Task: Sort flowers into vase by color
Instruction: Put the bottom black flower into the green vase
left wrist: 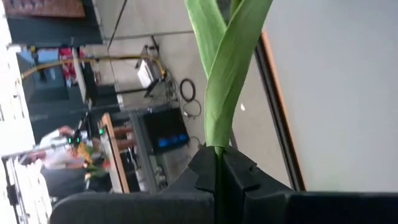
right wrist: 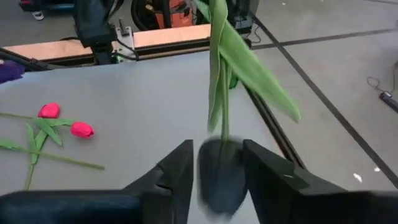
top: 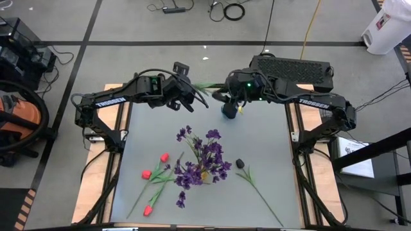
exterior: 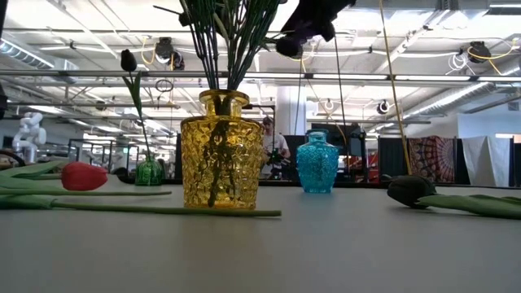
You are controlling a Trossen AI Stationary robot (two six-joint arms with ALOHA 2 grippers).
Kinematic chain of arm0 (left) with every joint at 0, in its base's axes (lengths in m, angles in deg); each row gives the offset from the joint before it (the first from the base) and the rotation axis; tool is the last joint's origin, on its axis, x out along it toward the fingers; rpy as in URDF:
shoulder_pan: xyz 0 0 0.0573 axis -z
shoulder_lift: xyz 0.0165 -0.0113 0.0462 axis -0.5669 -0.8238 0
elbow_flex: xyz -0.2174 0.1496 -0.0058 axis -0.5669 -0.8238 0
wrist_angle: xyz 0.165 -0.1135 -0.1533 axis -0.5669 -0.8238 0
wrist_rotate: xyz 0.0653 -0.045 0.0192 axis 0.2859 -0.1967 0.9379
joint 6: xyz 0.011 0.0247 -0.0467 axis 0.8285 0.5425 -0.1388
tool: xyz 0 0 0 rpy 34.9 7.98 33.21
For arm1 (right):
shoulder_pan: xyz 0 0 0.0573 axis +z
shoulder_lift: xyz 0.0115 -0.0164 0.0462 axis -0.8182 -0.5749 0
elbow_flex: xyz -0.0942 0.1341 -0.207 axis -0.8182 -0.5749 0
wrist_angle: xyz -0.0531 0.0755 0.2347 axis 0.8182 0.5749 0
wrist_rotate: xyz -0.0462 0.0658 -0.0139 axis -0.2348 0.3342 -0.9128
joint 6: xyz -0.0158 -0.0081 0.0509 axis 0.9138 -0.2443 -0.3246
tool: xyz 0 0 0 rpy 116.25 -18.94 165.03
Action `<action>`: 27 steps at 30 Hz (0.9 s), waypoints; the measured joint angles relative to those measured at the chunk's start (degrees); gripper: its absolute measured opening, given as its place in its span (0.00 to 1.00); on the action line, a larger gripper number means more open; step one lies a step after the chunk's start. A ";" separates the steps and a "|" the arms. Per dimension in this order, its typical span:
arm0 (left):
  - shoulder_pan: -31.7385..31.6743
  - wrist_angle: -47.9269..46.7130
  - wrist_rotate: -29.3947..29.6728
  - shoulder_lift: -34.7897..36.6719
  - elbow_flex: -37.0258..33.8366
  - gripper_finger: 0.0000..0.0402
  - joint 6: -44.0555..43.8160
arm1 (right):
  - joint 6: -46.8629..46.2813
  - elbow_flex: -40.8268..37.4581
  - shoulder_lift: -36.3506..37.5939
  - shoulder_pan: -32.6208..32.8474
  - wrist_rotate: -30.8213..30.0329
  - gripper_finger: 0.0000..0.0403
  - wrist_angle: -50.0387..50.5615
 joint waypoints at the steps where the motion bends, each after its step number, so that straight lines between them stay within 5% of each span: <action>1: -0.01 -0.41 0.22 0.50 0.00 0.01 -0.67 | 0.07 -0.01 0.45 0.00 0.01 0.34 0.08; 18: -3.51 -0.75 -0.60 18.89 0.02 0.00 -15.17 | 0.23 -0.01 9.96 0.59 0.11 0.37 11.12; 27: -6.50 6.33 -9.80 29.17 -1.38 0.00 -16.21 | 1.24 -2.13 9.96 4.59 0.24 0.37 11.93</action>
